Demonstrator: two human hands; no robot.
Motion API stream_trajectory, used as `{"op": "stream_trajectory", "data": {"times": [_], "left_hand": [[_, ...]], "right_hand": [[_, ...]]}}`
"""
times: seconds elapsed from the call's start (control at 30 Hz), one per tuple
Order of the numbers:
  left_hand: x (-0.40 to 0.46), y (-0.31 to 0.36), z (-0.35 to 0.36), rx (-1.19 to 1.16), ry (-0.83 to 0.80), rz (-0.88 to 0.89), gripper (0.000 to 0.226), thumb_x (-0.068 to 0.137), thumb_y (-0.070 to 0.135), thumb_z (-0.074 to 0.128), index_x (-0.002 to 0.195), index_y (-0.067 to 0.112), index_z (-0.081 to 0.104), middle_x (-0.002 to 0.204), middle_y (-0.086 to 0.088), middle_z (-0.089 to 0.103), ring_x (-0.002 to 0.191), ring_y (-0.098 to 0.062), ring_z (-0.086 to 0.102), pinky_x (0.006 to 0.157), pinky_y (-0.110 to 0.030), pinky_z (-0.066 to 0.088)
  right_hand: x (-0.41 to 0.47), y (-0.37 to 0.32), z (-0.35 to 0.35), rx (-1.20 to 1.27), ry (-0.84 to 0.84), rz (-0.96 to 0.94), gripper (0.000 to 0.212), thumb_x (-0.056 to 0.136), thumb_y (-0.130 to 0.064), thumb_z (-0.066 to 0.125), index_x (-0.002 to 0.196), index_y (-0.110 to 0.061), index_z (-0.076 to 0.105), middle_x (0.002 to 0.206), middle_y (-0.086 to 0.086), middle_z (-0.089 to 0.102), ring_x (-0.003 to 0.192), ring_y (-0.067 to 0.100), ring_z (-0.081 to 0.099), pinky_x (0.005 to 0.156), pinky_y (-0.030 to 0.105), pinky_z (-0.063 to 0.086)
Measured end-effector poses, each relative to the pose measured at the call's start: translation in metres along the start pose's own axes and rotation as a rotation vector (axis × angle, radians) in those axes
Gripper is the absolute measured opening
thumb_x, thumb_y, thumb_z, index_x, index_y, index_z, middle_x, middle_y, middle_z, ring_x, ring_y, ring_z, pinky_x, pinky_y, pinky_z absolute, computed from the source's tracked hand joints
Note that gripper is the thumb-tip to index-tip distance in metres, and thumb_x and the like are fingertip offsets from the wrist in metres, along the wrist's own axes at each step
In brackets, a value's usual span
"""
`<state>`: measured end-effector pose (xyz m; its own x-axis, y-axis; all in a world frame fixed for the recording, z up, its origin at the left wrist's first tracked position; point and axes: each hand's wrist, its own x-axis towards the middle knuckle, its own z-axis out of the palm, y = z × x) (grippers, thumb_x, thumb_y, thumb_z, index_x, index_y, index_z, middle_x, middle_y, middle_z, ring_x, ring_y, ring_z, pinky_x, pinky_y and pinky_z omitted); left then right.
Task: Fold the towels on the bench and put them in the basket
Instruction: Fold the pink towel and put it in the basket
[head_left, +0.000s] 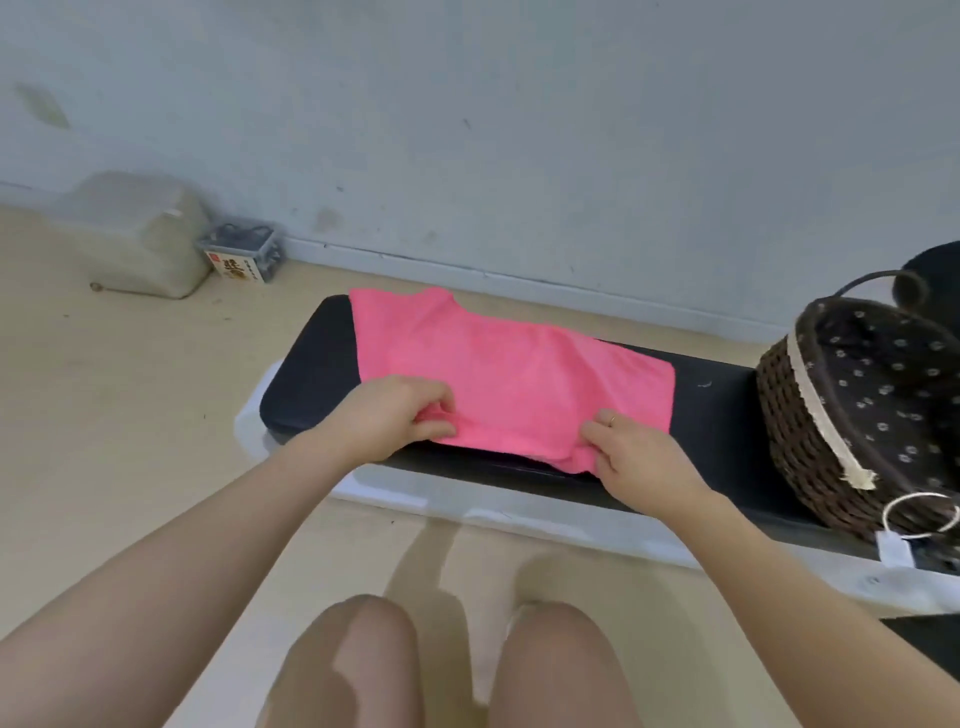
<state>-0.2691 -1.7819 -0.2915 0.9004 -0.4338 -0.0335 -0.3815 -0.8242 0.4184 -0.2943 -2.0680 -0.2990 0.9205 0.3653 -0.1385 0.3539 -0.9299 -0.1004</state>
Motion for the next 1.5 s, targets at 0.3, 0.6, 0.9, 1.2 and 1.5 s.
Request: {"op": "stream_trajectory", "data": {"times": [0.3, 0.6, 0.9, 1.2, 1.5], "left_hand": [[-0.046, 0.017, 0.016, 0.214, -0.088, -0.052, 0.028, 0.09, 0.027, 0.057, 0.116, 0.017, 0.061, 0.109, -0.001, 0.06, 0.106, -0.021, 0.053, 0.085, -0.031, 0.042], [-0.029, -0.031, 0.004, -0.216, 0.224, -0.386, 0.046, 0.093, 0.02, 0.049, 0.137, 0.009, 0.041, 0.14, -0.008, 0.042, 0.129, -0.024, 0.04, 0.105, -0.037, 0.037], [-0.002, -0.114, -0.005, -0.515, 0.337, -0.603, 0.035, 0.093, 0.001, 0.038, 0.123, 0.012, 0.055, 0.123, -0.009, 0.058, 0.116, -0.022, 0.052, 0.095, -0.024, 0.036], [0.009, -0.102, 0.005, -0.522, 0.314, -0.465, 0.028, 0.091, 0.01, 0.052, 0.118, 0.014, 0.06, 0.117, 0.002, 0.057, 0.106, -0.012, 0.054, 0.09, -0.017, 0.037], [0.036, -0.054, 0.032, -0.304, 0.093, -0.357, 0.039, 0.088, 0.042, 0.056, 0.121, 0.021, 0.058, 0.125, 0.001, 0.05, 0.118, -0.021, 0.044, 0.104, -0.04, 0.036]], "right_hand": [[-0.03, -0.016, 0.003, -0.161, -0.169, 0.131, 0.031, 0.087, -0.015, 0.046, 0.115, -0.018, 0.058, 0.114, 0.005, 0.051, 0.104, 0.028, 0.05, 0.084, 0.032, 0.038], [0.077, -0.107, -0.006, 0.247, 0.107, -0.095, 0.035, 0.091, -0.013, 0.047, 0.125, -0.012, 0.055, 0.13, 0.012, 0.05, 0.122, 0.03, 0.044, 0.104, 0.036, 0.036], [0.201, -0.191, -0.001, -0.276, -0.052, -0.514, 0.051, 0.097, -0.008, 0.032, 0.143, -0.029, 0.034, 0.148, 0.001, 0.037, 0.138, 0.027, 0.025, 0.111, 0.04, 0.02], [0.216, -0.133, -0.015, -0.39, 0.372, -0.729, 0.012, 0.072, -0.017, 0.05, 0.072, -0.02, 0.062, 0.071, -0.004, 0.06, 0.076, 0.023, 0.058, 0.078, 0.03, 0.03], [0.163, -0.029, -0.011, -0.429, 0.02, -0.306, 0.052, 0.082, -0.012, 0.044, 0.13, -0.029, 0.053, 0.116, -0.001, 0.061, 0.096, 0.025, 0.056, 0.075, 0.03, 0.031]]}}
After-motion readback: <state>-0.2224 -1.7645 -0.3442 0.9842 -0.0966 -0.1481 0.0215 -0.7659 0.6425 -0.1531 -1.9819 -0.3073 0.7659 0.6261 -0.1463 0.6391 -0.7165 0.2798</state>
